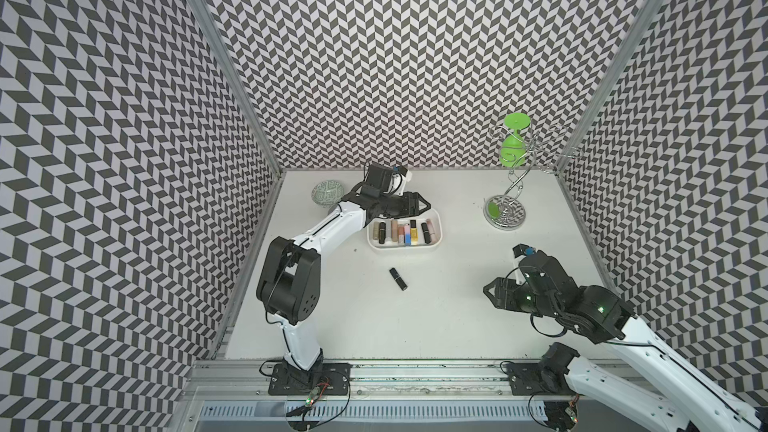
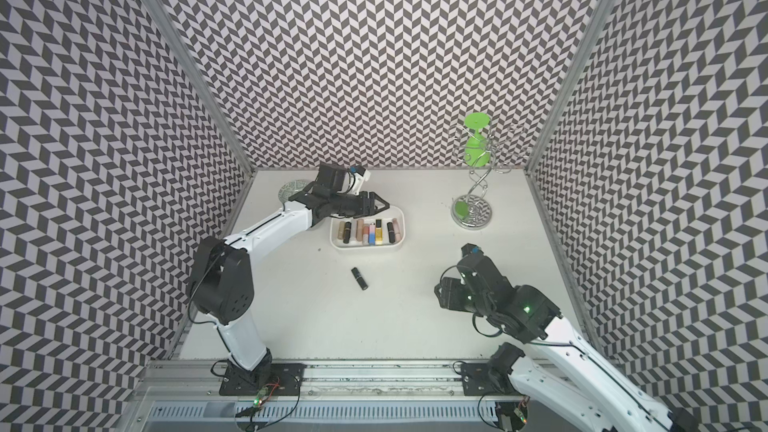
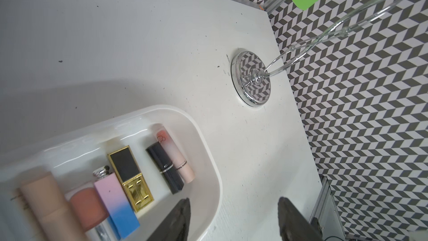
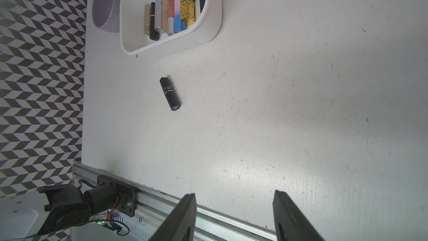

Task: Put the lipstick into the storage box
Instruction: Pick up the lipstick at the center of the board.

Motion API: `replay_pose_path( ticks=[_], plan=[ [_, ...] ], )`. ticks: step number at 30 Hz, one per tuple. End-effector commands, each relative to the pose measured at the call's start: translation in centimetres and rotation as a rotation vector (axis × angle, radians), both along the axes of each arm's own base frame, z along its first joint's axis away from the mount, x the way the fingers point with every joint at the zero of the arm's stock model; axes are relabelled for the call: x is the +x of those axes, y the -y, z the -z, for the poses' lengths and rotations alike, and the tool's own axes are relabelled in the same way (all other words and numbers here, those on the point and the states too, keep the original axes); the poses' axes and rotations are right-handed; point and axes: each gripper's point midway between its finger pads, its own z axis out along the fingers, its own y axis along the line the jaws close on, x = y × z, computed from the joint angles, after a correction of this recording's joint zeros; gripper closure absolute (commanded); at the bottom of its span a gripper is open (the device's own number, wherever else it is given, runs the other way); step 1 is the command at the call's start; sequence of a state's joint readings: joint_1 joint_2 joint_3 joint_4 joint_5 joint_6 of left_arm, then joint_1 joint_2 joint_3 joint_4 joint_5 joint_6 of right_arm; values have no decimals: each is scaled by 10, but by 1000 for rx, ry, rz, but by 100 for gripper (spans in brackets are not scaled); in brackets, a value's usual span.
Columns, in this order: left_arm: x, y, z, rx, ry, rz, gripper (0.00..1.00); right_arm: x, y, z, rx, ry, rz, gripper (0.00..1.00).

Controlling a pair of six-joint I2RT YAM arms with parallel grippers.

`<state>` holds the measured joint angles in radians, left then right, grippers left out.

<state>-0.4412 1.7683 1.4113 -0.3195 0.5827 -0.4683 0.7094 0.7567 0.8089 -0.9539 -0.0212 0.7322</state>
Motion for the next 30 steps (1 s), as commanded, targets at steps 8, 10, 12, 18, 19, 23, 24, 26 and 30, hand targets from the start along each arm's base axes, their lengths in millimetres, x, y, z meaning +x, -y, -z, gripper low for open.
replay_pose_path(
  ticks=[8, 10, 12, 18, 19, 23, 24, 26, 30],
  plan=[
    [-71, -68, -27, -6, 65, -64, 33, 29, -60, -9, 129, 41, -149, 42],
    [-86, -82, -28, -3, 72, -82, 33, 32, -73, -7, 145, 33, -179, 42],
    [-103, -95, -26, 15, 71, -96, 33, 36, -89, -3, 155, 24, -215, 42],
    [-147, -124, -20, 62, 70, -160, 30, 35, -142, 8, 142, -2, -342, 42],
    [-152, -127, -19, 61, 69, -175, 30, 34, -150, 10, 133, -6, -362, 42],
    [-177, -142, -16, 36, 58, -239, 29, 35, -178, 26, 73, -18, -430, 42],
    [-182, -145, -16, 29, 54, -256, 29, 37, -183, 32, 51, -20, -443, 42],
    [-192, -149, -13, 16, 40, -274, 29, 43, -191, 41, 12, -22, -462, 42],
    [-211, -150, -11, -39, 6, -283, 28, 57, -209, 63, -77, -29, -501, 42]
  ],
)
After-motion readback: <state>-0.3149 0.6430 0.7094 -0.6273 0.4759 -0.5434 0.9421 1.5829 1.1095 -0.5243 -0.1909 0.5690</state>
